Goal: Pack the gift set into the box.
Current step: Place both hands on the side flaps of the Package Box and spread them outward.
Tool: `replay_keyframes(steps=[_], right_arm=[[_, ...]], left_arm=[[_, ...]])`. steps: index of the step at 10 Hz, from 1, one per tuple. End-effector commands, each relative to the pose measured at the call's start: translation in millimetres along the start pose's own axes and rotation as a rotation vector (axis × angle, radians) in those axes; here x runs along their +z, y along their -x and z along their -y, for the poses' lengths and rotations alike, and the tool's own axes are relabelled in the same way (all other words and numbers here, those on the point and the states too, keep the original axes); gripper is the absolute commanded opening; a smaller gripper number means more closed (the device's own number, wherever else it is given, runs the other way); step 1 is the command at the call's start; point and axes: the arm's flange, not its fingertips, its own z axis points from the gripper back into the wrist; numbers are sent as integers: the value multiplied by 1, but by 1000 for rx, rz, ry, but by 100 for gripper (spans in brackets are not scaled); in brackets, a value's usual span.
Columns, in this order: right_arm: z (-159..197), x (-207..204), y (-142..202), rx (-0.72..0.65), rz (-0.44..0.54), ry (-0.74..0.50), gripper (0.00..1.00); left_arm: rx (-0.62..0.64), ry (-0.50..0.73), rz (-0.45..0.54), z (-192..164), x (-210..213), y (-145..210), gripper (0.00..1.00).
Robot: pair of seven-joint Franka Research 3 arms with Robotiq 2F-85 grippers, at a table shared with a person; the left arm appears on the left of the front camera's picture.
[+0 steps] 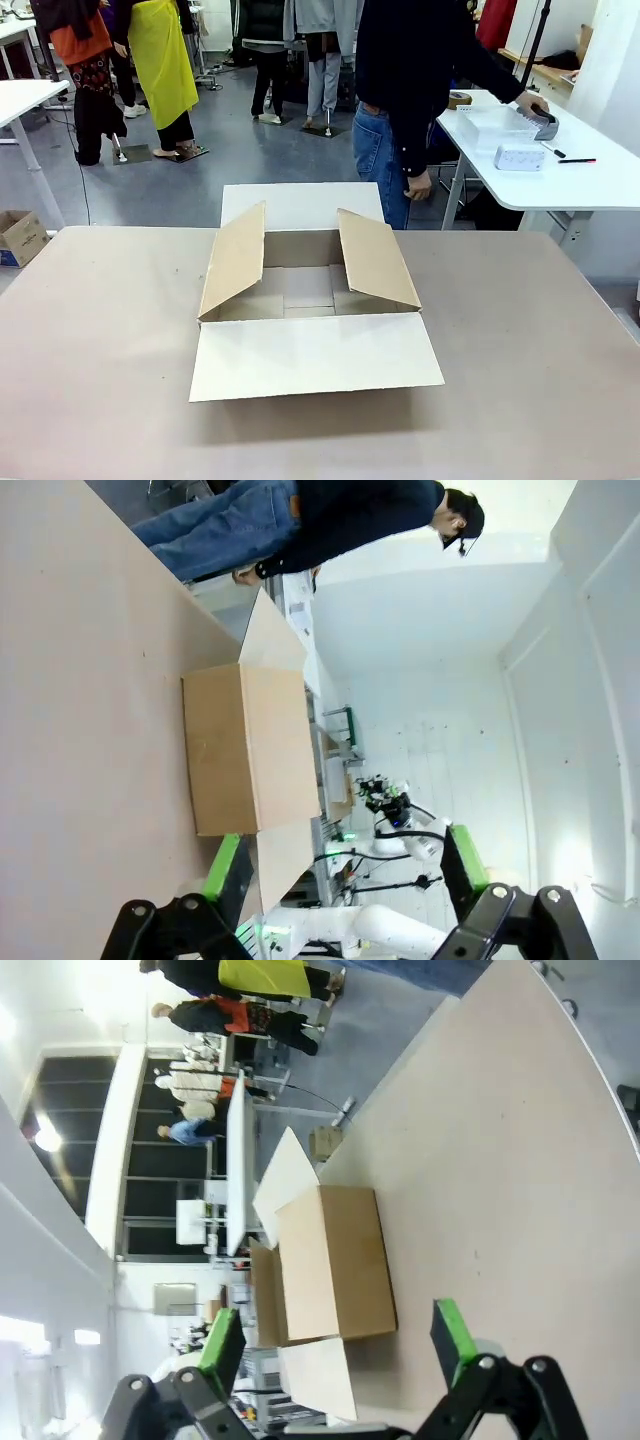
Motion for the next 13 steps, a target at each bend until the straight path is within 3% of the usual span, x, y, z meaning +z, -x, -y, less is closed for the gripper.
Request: replay_keyframes(steps=[1, 3, 4, 5, 6, 7, 8, 10, 12, 13], right_arm=[[-67, -62, 13, 154, -19, 172, 100], [-144, -162, 59, 425, -142, 345, 100], [-163, -202, 88, 535, -198, 400, 100], [-173, -232, 120, 634, -287, 411, 100], [-179, -255, 150, 730, -318, 419, 100], [-184, -266, 173, 771, -331, 349, 100], [-191, -246, 158, 671, -307, 392, 100], [-191, -246, 158, 671, -307, 392, 100], [-199, -278, 182, 768, -401, 387, 100], [-206, -287, 186, 788, -438, 404, 100]], left_arm=[[-76, -59, -148, 50, -64, 7, 100], [-166, -227, -416, 106, -180, 34, 100], [-218, -347, -524, 115, -235, 55, 100], [-259, -443, -559, 120, -280, 72, 100], [-271, -482, -625, 121, -312, 87, 100], [-276, -546, -568, 118, -333, 91, 100], [-252, -415, -578, 131, -302, 105, 100], [-252, -415, -578, 131, -302, 105, 100], [-252, -437, -577, 129, -317, 104, 100], [-270, -511, -573, 140, -334, 103, 100]])
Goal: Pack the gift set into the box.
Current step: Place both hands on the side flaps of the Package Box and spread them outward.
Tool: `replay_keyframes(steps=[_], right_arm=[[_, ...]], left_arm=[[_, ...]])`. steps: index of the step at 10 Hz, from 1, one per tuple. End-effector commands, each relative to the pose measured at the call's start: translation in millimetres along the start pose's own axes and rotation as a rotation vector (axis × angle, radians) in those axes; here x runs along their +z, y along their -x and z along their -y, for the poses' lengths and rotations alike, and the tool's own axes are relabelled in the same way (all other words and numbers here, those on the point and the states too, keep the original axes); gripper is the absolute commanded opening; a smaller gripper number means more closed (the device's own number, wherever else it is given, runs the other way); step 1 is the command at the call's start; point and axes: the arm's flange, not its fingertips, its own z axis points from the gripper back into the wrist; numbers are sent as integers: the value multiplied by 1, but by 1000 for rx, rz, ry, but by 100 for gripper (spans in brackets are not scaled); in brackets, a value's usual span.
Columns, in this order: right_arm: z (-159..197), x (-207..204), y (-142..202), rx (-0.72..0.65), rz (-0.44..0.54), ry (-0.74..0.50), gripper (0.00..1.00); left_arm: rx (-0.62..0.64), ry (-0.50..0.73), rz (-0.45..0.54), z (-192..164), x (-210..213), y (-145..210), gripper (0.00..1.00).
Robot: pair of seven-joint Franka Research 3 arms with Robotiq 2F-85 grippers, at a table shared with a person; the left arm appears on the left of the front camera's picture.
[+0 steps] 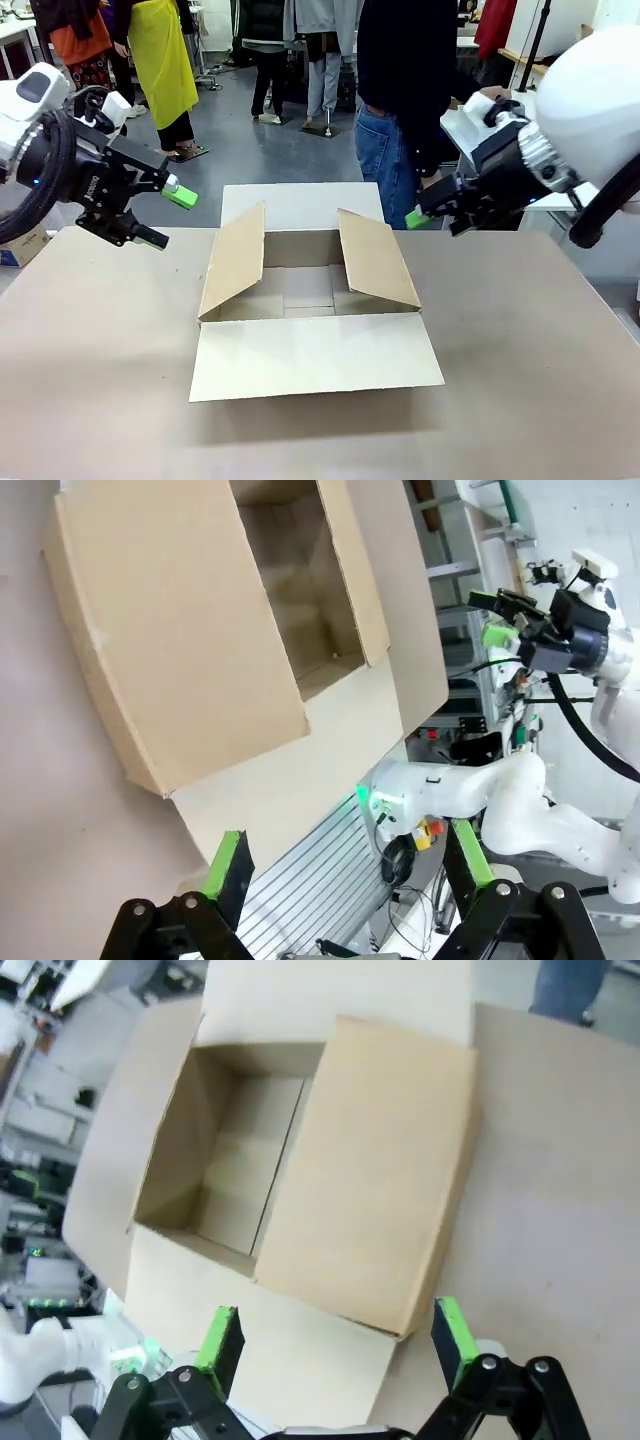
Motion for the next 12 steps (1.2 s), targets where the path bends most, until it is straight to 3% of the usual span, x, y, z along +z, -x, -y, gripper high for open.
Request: replay_keyframes(steps=[1, 3, 4, 7, 8, 12], right_arm=[[-18, -9, -16, 39, -53, 0, 100], [-22, -16, -20, -15, -13, 54, 100], [-21, -15, -5, 55, -49, -1, 100], [-21, -15, -5, 55, -49, -1, 100], [-21, -15, -5, 55, -49, -1, 100], [-21, -15, -5, 55, -49, -1, 100]], left_arm=[[-7, -124, -52, 31, -21, -22, 100], [5, -255, -84, 56, -41, -46, 100], [18, -312, -106, 63, -55, -55, 100], [32, -497, -146, 89, -102, -78, 100], [46, -548, -200, 94, -117, -86, 100], [123, -880, -121, 80, -169, -109, 100]])
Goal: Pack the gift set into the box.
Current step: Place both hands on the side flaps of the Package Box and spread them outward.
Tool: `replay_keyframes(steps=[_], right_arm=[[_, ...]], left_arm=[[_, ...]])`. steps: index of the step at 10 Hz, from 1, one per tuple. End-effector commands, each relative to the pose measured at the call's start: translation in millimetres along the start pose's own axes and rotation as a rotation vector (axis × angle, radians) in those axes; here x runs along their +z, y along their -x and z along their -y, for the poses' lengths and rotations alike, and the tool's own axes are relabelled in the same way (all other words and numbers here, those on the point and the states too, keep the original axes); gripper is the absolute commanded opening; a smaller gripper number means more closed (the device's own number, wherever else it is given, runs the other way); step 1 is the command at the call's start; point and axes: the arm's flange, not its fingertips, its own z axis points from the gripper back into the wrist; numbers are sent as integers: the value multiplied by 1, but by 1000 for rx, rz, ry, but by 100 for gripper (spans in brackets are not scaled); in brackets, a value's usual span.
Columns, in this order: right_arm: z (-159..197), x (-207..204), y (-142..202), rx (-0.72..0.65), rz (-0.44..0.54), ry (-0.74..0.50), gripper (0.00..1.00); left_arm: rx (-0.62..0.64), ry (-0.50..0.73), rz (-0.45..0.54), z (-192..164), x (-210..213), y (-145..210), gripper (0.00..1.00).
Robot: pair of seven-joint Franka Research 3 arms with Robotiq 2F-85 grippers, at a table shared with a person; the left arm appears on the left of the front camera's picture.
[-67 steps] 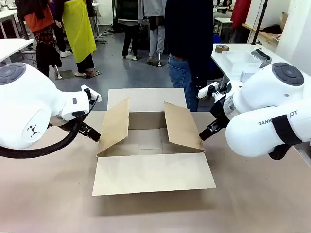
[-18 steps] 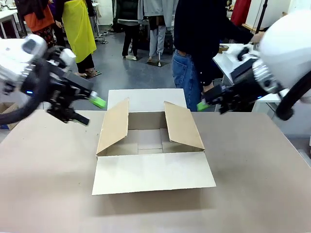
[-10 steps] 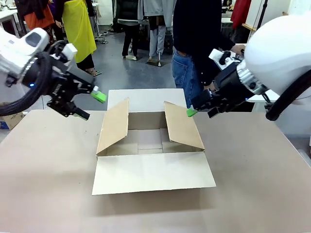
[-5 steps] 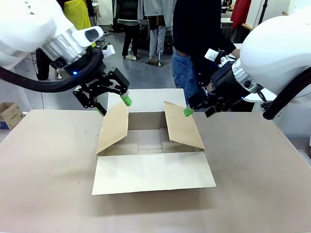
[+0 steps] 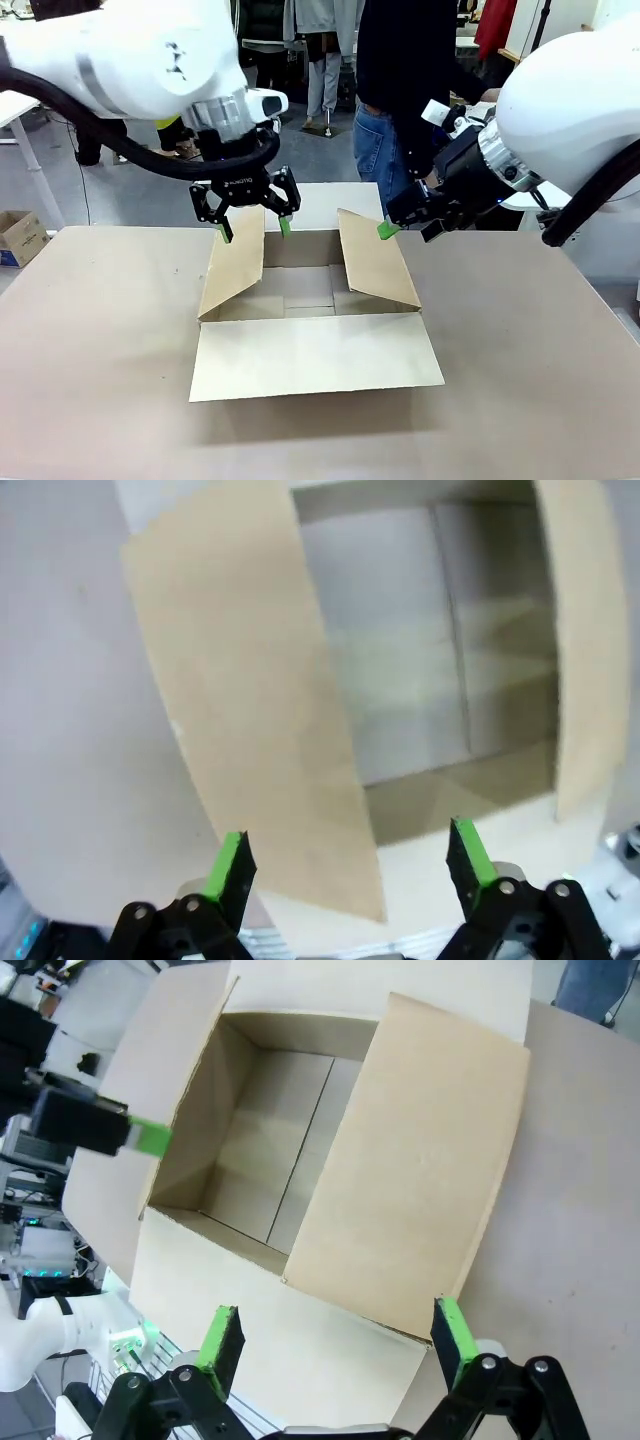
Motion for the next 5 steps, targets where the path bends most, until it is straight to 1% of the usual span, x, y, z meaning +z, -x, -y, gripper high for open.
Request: replay_keyframes(steps=[1, 2, 4, 5], right_arm=[[1, 0, 3, 11, 2, 10, 100], [1, 0, 3, 11, 2, 10, 100], [1, 0, 3, 11, 2, 10, 100], [1, 0, 3, 11, 2, 10, 100]], left_arm=[[63, -132, 26, 10, -10, -12, 100], [48, -151, 26, 13, -19, -14, 100], [12, -190, 85, 20, -34, -17, 100], [31, -251, 94, 20, -43, -20, 100]])
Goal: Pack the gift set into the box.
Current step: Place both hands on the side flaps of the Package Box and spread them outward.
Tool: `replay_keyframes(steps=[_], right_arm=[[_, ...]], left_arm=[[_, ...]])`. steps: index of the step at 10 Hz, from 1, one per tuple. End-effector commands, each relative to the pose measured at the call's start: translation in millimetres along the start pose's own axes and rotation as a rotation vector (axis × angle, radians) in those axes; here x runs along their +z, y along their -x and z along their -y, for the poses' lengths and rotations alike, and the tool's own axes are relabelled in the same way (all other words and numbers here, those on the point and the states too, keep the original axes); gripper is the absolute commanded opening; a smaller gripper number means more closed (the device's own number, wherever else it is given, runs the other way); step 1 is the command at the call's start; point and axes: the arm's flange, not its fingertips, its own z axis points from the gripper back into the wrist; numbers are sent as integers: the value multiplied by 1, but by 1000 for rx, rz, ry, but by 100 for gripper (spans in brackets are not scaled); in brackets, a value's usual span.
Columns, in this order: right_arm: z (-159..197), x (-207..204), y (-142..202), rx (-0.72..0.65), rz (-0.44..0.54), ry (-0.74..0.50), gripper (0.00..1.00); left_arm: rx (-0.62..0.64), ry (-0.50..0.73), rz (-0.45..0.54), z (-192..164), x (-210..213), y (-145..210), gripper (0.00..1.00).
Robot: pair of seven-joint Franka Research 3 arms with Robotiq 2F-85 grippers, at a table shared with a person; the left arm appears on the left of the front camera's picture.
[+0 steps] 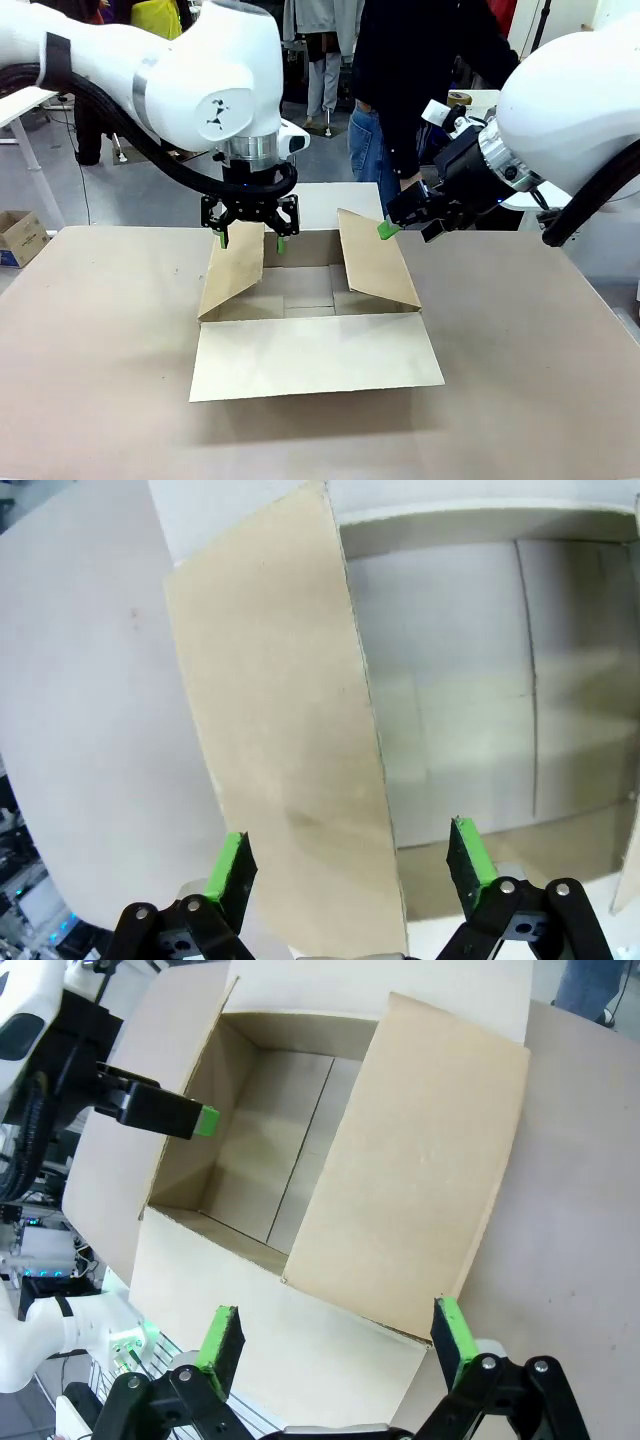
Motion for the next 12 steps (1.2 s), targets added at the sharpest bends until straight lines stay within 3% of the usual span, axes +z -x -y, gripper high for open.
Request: replay_keyframes(steps=[1, 6, 9, 12], right_arm=[[1, 0, 3, 11, 2, 10, 100], [1, 0, 3, 11, 2, 10, 100], [1, 0, 3, 11, 2, 10, 100], [1, 0, 3, 11, 2, 10, 100]], left_arm=[[41, -86, 38, 3, -8, -7, 100], [89, -161, 44, -9, 3, -2, 100], [131, -203, 101, -34, 27, 5, 100], [208, -158, 143, -72, 43, 8, 100]])
